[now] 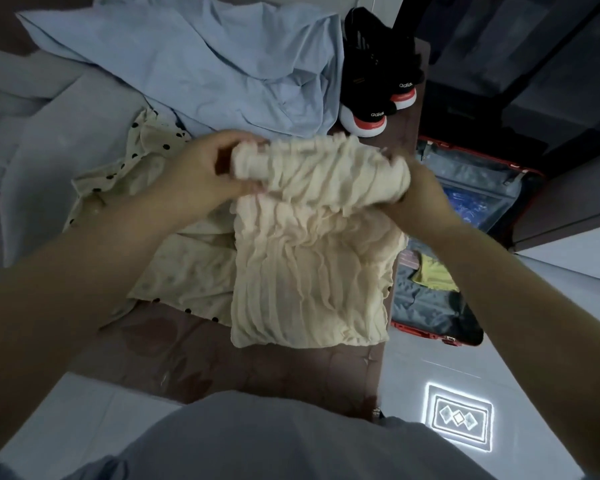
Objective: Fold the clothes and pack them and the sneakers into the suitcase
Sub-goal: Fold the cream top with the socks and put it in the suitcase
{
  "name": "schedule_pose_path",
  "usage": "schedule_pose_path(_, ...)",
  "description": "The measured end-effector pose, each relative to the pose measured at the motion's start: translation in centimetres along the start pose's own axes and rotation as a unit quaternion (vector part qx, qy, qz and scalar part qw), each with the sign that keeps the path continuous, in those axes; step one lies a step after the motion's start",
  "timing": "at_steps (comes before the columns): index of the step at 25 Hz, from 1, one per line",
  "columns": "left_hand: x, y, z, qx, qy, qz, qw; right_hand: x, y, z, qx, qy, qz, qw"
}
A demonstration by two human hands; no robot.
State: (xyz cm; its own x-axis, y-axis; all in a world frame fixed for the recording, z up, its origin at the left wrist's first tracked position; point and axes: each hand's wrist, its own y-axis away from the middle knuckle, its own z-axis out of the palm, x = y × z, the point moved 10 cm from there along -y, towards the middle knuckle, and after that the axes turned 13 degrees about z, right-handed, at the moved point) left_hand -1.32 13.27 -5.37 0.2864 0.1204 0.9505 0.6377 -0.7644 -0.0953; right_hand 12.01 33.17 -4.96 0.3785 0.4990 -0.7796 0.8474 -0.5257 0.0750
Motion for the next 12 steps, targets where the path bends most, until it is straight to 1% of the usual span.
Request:
schedule_pose_path(1,1.1,2.0,0.7,-0.037,-0.031,0.033,0.998,-1.4,2.4,-0.2,0.028,0.054,-0.107,0.992)
schedule_pose_path(2,2.1,4.2,1.8,-0.083,-0.082,0.085,0.989,-2.1,5.3,0.4,0.039,0.11,-0.201,0.973)
schedule_pose_path(3,2.7,6.5,3.3,-0.134,-0.169,0.158,0.964,-1.6,8.0,1.6,0.036,0.166,-0.269,0.948)
schedule_pose_path(4,2.4,9.0,5.1,-0.193,-0.26,0.231,0.918,-0.6,10.5,2.9,0.028,0.214,-0.31,0.926)
schedule_pose_path(5,1.5,11.3,6.8,-0.236,-0.33,0.282,0.869,1.1,12.6,4.3,0.014,0.256,-0.329,0.909)
schedule_pose_path(6,0.3,13.4,8.0,-0.261,-0.378,0.307,0.833,2.8,14.5,5.8,-0.008,0.294,-0.33,0.897)
schedule_pose_path(8,-1.7,16.3,9.4,-0.279,-0.423,0.32,0.8,5.8,17.0,8.2,-0.059,0.354,-0.294,0.886)
schedule_pose_path(9,-2.5,17.2,9.7,-0.281,-0.431,0.321,0.795,6.4,17.4,8.4,-0.075,0.346,-0.251,0.901)
schedule_pose_path(10,-2.7,17.9,9.6,-0.278,-0.429,0.327,0.795,6.4,17.2,7.9,-0.076,0.306,-0.19,0.93)
schedule_pose_path(11,-2.3,18.0,9.2,-0.26,-0.416,0.33,0.806,5.7,16.9,7.0,-0.059,0.243,-0.129,0.959)
schedule_pose_path(12,-1.6,17.6,8.5,-0.231,-0.392,0.324,0.83,4.7,16.5,6.0,-0.028,0.179,-0.086,0.98)
